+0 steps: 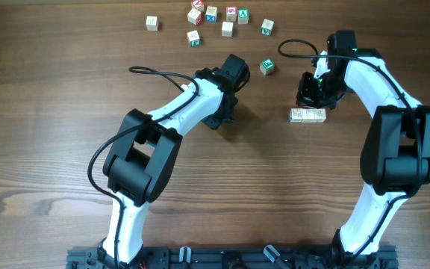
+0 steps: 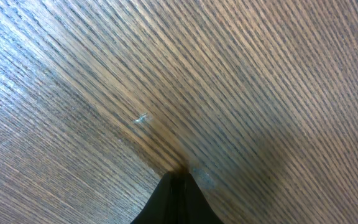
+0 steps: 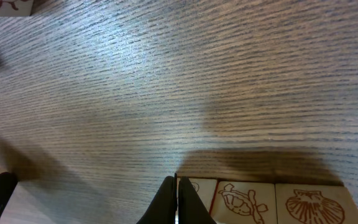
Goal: Form a horizontal line
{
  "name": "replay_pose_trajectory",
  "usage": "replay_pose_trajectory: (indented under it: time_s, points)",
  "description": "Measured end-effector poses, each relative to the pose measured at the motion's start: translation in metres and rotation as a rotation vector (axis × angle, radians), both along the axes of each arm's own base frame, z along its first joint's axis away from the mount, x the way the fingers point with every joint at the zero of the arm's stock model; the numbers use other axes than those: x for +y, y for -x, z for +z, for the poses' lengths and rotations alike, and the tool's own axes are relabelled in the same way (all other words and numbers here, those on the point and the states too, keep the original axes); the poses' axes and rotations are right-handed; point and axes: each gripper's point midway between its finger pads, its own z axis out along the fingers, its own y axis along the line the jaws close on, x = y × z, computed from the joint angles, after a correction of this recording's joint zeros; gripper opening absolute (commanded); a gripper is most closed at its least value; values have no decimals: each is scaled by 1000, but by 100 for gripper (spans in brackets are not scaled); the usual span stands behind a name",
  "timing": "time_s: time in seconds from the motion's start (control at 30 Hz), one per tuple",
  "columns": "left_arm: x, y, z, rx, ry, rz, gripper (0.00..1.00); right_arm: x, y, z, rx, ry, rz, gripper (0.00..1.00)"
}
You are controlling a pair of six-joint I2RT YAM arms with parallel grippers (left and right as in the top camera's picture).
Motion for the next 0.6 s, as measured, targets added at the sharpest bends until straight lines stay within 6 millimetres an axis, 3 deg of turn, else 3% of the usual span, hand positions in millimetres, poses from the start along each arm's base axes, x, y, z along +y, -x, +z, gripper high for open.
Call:
replay_pose_trajectory:
  time_s: [0.6]
  points:
    - [0, 0, 0, 0, 0, 0, 4, 0, 9, -1, 39, 0, 0, 4]
